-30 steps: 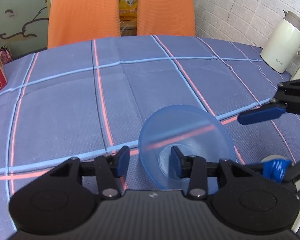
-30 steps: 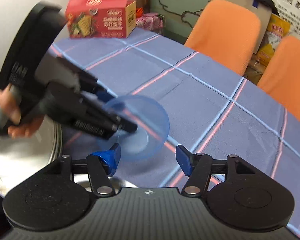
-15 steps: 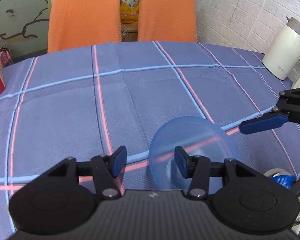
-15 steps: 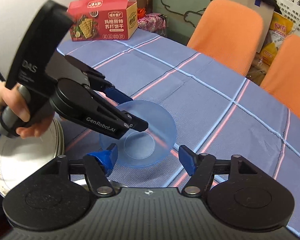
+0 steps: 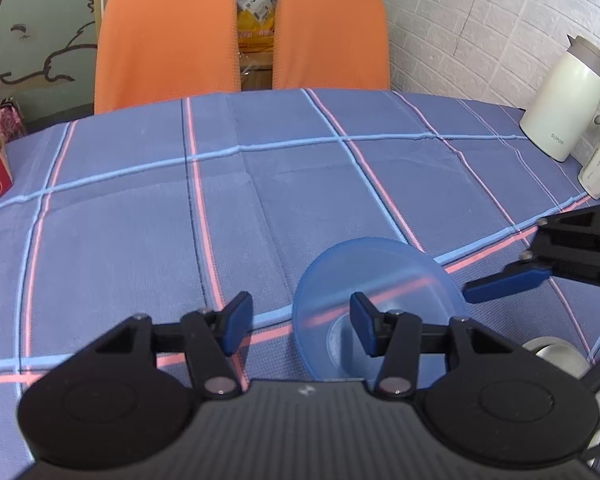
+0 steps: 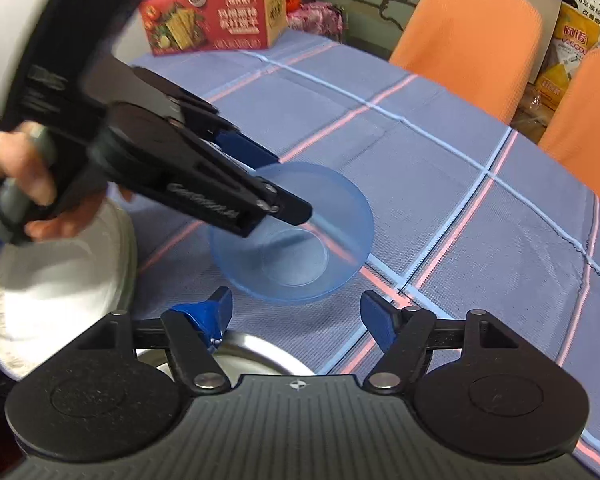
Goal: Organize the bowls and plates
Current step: 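Carry the blue bowl with both tools over the steel bowl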
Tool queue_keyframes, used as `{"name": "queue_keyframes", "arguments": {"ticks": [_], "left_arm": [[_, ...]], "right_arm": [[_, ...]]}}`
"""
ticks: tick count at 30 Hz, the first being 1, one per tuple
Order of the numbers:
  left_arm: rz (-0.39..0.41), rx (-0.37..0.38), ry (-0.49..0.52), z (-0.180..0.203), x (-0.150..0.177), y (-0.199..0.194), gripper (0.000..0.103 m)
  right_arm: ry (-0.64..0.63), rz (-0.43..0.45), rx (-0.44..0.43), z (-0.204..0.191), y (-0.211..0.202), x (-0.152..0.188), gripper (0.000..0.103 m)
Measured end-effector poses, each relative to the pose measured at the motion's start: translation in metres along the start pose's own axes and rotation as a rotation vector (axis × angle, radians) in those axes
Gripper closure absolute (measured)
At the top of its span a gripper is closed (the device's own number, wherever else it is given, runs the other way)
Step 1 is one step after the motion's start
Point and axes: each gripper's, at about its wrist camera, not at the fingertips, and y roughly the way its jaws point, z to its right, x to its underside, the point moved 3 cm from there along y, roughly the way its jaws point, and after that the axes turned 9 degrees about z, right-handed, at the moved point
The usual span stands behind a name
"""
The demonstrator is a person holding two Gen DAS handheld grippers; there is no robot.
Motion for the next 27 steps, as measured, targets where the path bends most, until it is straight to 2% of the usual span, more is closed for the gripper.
{"name": "queue_keyframes", "arguments": {"ticks": [3,9,16,22,27], "left_arm": [[-0.002,0.002,0.001,0.001,0.000,0.004,0.052],[-0.012,0.002,0.026,0.008,0.002,0.015,0.052],[-0.019,-0.015,0.062,0.012,0.003,0.019,0.051],[-0.019,-0.020,0.069,0.014,0.004,0.019,0.050],[-0.009,-0.029,0.046,0.011,0.002,0.020,0.051]], "right_arm": [[0.011,0.003,0.003,0.002,0.012,-0.001,0.046],[-0.038,0.026,0.066,0.005,0.032,0.000,0.045],[-0.007,0.055,0.024,0.013,0.039,-0.004,0.041],[0.003,0.025,0.037,0.013,0.043,-0.009,0.034],[-0.002,0.050,0.037,0.011,0.046,-0.010,0.037]]}}
